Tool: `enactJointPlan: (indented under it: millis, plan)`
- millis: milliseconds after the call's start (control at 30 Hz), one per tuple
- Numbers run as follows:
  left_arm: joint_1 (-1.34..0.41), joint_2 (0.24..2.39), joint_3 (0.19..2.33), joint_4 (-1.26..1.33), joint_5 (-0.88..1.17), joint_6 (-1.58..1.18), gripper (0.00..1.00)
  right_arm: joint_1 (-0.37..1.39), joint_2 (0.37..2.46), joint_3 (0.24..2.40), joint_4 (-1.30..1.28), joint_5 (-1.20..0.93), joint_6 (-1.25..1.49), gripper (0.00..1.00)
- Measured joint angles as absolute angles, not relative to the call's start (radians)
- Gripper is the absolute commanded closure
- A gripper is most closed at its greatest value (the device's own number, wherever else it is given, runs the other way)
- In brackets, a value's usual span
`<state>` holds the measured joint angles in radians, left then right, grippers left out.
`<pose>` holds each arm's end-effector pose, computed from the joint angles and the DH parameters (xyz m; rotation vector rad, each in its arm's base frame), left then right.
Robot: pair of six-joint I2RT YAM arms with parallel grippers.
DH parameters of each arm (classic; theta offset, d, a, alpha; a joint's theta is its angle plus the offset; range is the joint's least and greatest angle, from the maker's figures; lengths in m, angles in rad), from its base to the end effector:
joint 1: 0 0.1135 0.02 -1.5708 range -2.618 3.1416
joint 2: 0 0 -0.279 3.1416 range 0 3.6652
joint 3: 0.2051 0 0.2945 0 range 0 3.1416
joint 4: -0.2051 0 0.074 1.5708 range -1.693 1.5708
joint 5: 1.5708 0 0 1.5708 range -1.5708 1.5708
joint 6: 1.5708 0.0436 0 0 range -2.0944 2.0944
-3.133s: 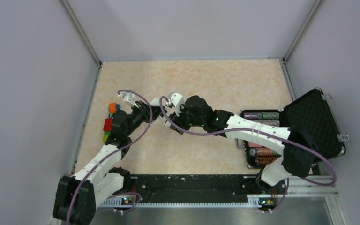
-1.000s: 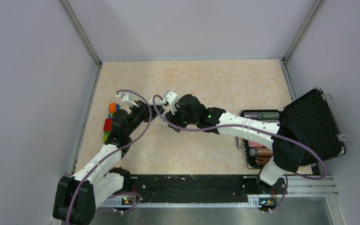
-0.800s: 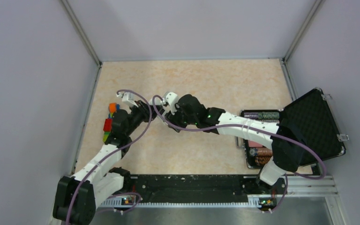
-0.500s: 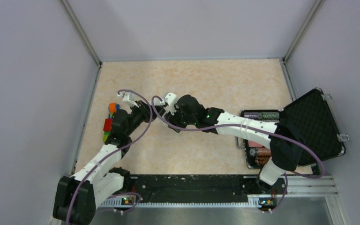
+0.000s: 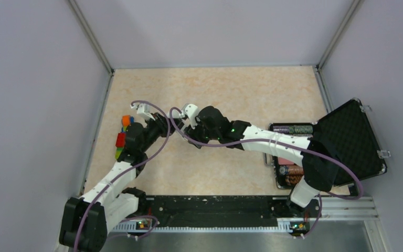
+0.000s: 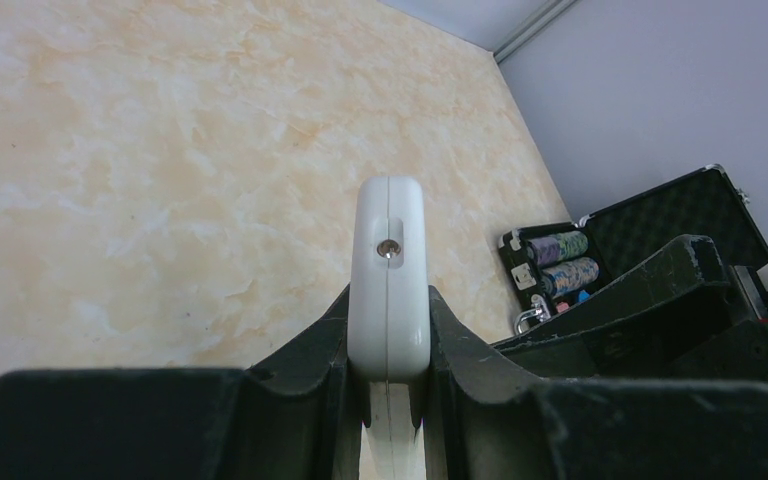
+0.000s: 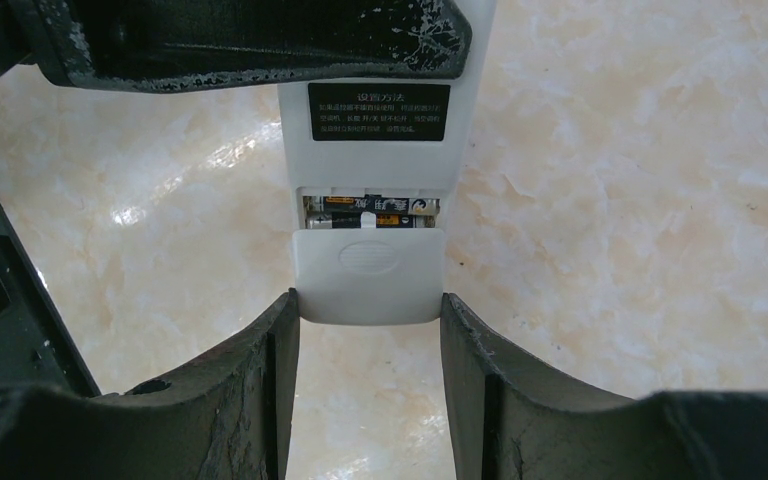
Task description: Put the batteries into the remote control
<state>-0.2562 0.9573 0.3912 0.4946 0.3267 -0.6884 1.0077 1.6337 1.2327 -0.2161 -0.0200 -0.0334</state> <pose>0.2382 -0.0769 0.2294 -0.1106 1.7299 -0.9771 0.2247 0.3576 0.2666 -1.1271 1.9427 0.5630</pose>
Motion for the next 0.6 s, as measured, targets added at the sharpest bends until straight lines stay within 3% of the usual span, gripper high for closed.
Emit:
enactJointPlan:
  millis: [600]
  plan:
    - [-0.256, 0.958, 0.391, 0.495, 0.363, -0.669, 1.00, 1.005, 1.648, 1.245, -0.216, -0.030, -0.040, 0.62]
